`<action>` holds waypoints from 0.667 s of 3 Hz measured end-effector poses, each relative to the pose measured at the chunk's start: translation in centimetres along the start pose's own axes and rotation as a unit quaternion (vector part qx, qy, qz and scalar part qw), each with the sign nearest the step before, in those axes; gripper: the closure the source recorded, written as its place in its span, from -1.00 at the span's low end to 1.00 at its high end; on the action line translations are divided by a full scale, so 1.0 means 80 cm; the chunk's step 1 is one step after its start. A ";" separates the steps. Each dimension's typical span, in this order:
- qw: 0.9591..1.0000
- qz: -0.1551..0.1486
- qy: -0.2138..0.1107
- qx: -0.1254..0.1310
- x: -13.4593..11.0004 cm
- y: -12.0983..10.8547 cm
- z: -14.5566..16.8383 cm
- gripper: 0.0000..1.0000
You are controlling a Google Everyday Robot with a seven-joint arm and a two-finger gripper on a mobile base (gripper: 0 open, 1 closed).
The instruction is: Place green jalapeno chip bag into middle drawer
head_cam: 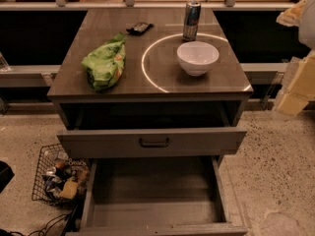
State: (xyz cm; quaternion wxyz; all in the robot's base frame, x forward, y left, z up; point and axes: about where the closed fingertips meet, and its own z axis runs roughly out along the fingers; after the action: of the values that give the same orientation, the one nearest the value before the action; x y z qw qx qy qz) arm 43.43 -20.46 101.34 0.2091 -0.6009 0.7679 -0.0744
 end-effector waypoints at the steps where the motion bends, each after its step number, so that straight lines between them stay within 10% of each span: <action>1: 1.000 -0.001 -0.004 0.006 -0.003 -0.002 -0.003 -1.00; 2: 0.996 0.010 -0.077 0.047 -0.036 -0.037 0.000 -1.00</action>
Offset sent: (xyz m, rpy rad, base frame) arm 0.0882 0.0384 0.0435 0.3652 -0.3401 0.0131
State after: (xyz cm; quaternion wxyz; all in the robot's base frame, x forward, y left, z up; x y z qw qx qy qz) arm 46.65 -18.54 103.07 0.2962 -0.5867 0.7511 -0.0622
